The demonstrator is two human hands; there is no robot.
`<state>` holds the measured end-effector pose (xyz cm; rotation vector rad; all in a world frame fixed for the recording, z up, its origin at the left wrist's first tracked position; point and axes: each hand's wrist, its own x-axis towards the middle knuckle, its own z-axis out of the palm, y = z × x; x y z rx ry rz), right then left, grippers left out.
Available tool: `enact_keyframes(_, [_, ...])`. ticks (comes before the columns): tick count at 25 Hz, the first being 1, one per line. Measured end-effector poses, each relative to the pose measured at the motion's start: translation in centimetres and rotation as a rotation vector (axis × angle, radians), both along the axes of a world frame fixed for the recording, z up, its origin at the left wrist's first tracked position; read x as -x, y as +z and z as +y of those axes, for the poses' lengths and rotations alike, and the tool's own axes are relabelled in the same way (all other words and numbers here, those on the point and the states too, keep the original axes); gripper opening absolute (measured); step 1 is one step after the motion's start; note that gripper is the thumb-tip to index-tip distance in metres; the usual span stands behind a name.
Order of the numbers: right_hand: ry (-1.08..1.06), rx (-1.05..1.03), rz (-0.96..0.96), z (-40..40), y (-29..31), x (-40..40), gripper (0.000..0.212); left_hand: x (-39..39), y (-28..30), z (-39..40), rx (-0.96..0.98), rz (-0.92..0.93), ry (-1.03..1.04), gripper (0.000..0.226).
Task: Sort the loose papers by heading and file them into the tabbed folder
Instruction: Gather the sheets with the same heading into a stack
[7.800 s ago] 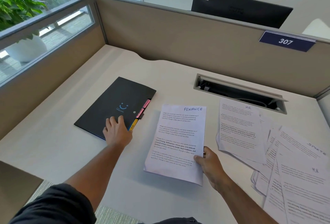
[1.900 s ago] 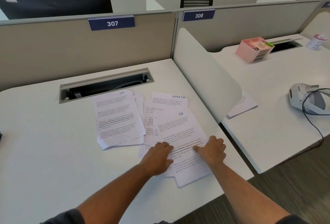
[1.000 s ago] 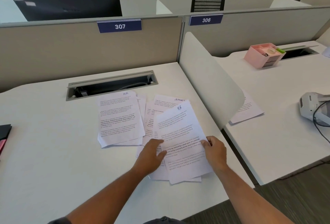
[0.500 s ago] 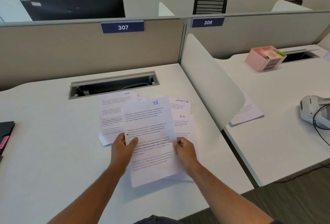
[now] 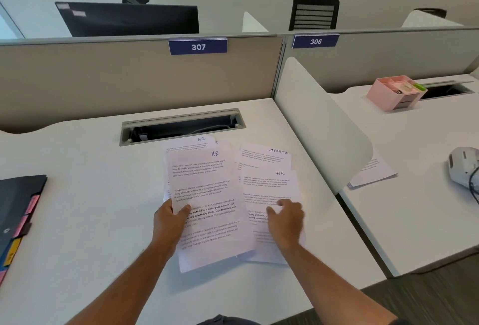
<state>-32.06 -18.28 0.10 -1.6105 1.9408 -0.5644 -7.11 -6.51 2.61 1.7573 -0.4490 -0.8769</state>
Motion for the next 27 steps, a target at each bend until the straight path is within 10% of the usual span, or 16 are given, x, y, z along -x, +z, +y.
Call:
enact_keyframes(6, [-0.230,-0.267,0.226,-1.1,-0.4,2.9,0.094,-3.1,-0.1,1.6,-0.012,0.018,0.074,0.018])
enact_keyframes(15, [-0.225,-0.318,0.291,-1.3,-0.9,2.1,0.103,-5.2,-0.3,3.7,-0.034,0.029,0.105,0.016])
enact_keyframes(27, [-0.296,-0.134,0.137,-0.1,-1.4,3.0,0.033,-7.6,-0.9,5.4,-0.061,0.030,0.116,0.017])
